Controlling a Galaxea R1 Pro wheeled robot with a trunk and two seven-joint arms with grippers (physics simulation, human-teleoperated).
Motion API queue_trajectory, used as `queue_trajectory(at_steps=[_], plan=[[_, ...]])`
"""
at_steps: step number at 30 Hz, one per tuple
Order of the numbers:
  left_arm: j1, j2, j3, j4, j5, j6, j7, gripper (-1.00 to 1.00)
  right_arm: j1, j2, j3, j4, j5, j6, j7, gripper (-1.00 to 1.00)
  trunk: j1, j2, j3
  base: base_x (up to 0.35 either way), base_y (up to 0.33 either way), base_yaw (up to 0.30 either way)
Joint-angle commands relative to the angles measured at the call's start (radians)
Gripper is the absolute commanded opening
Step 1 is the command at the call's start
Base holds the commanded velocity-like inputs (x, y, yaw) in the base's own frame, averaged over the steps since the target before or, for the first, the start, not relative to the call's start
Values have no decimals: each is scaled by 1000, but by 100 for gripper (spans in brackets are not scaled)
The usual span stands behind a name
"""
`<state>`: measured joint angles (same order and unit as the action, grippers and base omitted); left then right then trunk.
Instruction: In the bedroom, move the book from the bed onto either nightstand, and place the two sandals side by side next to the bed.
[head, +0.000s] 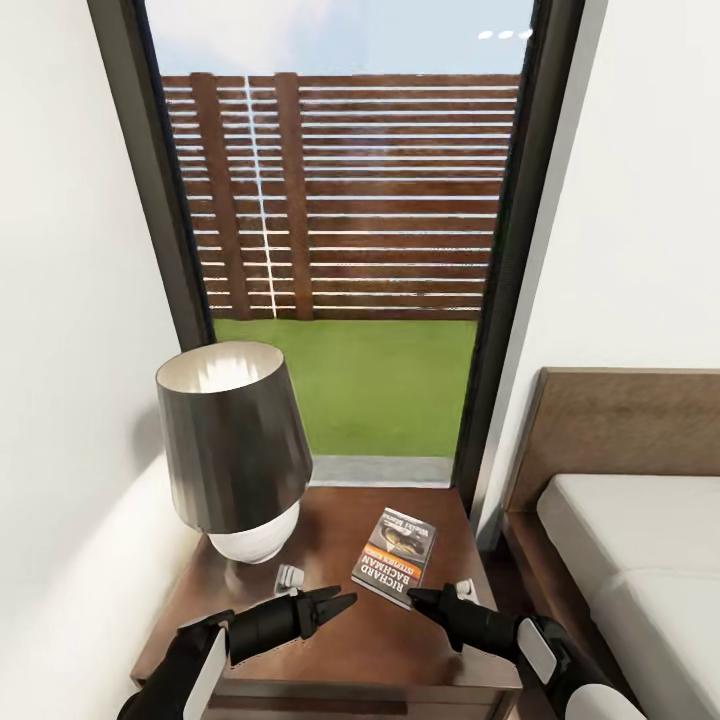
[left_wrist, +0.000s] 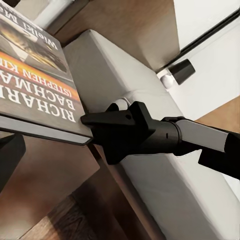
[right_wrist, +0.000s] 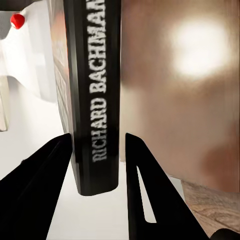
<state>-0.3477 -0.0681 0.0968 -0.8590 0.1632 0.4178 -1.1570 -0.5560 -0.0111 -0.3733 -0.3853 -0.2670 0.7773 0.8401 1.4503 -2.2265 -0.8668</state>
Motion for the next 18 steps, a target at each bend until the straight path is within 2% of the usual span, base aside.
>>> queue_trajectory(at_steps=[1,5,13,18], plan=[[-1,-1,3,0,1,10,-3,100,-1,0,-5,0,0,5,3,-100,0,0,-1,261,0,0],[-1,-1,3,0,1,10,-3,100,-1,0,-5,0,0,5,2,-100,0,0,-1,224,0,0],[-1,-1,3,0,1,10,-3,100,-1,0,-4,0,0,5,2,-100,0,0,-1,27,0,0],[-1,-1,3,0,1,10,-3,100,-1,0,-4,0,0,5,2,-100,19,-35,-17,0,0,0]])
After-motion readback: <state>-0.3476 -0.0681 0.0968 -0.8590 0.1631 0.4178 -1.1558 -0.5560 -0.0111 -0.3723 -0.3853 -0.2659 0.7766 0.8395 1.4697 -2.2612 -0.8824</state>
